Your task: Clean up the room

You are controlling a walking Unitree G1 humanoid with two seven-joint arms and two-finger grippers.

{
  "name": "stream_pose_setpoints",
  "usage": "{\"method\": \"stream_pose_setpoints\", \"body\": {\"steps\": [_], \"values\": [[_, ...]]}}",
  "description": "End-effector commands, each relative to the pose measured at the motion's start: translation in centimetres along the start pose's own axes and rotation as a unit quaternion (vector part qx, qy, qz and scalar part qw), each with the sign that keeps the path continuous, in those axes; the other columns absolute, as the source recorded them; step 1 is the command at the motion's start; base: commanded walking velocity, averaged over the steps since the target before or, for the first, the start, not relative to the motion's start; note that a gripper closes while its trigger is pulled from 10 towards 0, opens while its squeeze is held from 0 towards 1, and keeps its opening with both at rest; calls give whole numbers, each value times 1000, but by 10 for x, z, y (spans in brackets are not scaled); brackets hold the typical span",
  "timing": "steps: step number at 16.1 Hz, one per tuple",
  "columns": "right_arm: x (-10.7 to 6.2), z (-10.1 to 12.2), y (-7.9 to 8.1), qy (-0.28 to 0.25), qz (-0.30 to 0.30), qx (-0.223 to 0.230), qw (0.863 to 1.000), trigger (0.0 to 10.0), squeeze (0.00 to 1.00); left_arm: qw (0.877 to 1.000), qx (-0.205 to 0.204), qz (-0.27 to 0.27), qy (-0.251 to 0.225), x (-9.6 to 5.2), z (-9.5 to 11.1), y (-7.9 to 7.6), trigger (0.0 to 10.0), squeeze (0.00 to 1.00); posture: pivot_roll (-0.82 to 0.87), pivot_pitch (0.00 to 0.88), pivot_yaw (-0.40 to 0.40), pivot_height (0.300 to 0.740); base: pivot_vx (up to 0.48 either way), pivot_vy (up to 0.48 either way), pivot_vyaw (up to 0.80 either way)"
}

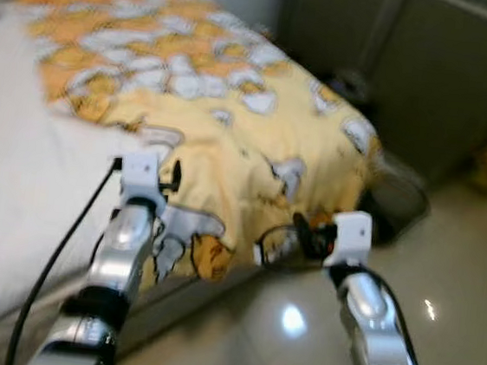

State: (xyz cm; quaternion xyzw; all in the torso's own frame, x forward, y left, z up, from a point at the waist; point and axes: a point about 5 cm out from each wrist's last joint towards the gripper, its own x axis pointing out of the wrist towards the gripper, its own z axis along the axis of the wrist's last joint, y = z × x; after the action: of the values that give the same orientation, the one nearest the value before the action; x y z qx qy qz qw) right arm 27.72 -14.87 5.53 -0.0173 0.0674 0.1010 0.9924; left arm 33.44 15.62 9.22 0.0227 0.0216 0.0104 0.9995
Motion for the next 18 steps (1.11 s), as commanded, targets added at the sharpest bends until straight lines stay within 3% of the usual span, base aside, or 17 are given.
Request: {"method": "stream_pose_setpoints", "body": {"steps": [1, 2, 4, 9, 14, 16, 18], "values": [[1, 4, -2, -7, -7, 1, 1000, 10000, 0, 999, 30, -19, 7, 1, -2, -8, 10000, 0, -51, 0, 14, 740, 0, 480, 0], [0, 3, -2, -6, -8, 0, 1000, 10000, 0, 998, 53, -34, 11, 2, -4, -15, 10000, 0, -52, 0, 12, 740, 0, 0, 0], [0, 4, -1, -5, -7, -1, 1000, 10000, 0, 998, 37, -42, 14, 2, -5, -21, 10000, 0, -56, 0, 13, 740, 0, 0, 0], [-5, 2, -2, 0, -3, -7, 1000, 10000, 0, 998, 21, 0, 55, -1, -21, -17, 10000, 0, -70, 0, 14, 740, 346, -120, 0], [-6, -1, 0, 5, 7, -12, 1000, 10000, 0, 996, 35, 17, 74, -1, -28, -11, 10000, 0, -76, 0, 13, 740, 475, 0, 0], [-5, -1, -1, 8, 13, -16, 1000, 10000, 0, 996, 5, 31, 80, 0, -30, -9, 10000, 0, -77, 0, 8, 740, 480, 0, 0], [-6, -1, 0, 10, 19, -18, 1000, 10000, 0, 995, 3, 40, 89, 0, -32, -7, 10000, 0, -77, 0, 4, 740, 442, 124, 0]]}}
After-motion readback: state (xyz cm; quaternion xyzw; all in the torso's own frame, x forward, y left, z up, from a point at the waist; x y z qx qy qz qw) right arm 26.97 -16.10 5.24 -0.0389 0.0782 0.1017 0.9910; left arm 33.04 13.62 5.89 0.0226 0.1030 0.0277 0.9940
